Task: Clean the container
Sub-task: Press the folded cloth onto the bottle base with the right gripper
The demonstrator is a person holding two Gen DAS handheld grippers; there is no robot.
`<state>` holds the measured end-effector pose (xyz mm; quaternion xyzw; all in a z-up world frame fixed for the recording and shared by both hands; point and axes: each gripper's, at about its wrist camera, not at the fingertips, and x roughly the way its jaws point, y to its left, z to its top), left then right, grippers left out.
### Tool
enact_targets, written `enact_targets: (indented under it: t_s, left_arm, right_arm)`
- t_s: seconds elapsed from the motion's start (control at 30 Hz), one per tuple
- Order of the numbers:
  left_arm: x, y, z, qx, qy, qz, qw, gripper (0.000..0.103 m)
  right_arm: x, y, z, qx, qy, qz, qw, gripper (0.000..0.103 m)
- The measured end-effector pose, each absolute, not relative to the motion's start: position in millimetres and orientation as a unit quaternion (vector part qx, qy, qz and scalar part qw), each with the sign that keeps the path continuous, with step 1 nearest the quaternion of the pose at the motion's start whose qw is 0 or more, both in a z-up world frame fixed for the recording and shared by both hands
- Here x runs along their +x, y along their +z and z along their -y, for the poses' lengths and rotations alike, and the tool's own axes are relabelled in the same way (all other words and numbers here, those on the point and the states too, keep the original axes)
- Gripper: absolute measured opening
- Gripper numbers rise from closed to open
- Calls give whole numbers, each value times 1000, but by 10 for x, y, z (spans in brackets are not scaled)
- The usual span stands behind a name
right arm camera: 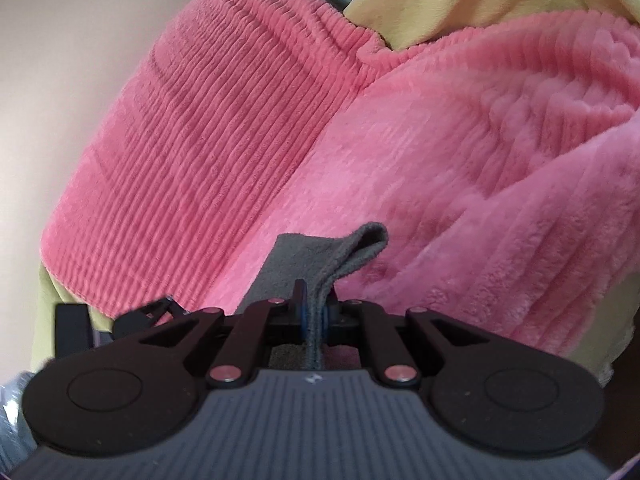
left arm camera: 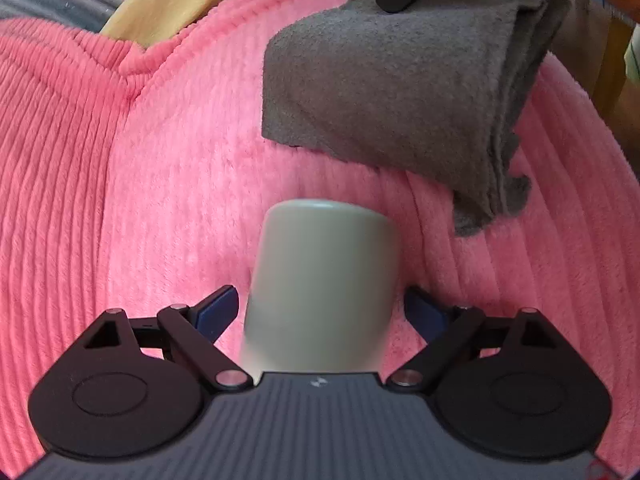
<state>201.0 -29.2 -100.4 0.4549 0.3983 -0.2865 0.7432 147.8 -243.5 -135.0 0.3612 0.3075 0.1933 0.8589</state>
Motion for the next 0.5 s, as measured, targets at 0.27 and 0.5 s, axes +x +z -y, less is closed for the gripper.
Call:
enact_targets:
  t_s: [0.27,0.5]
  left_arm:
    - [1964,-970,203,426,-274,-385,771,73]
    - [1654,-720,28,392,-239,-332,824,72]
  right_arm:
    - [1511,-1275,2312,377,221,-299,848,6]
    - [1552,-1081,2065,333,302,-280,848,6]
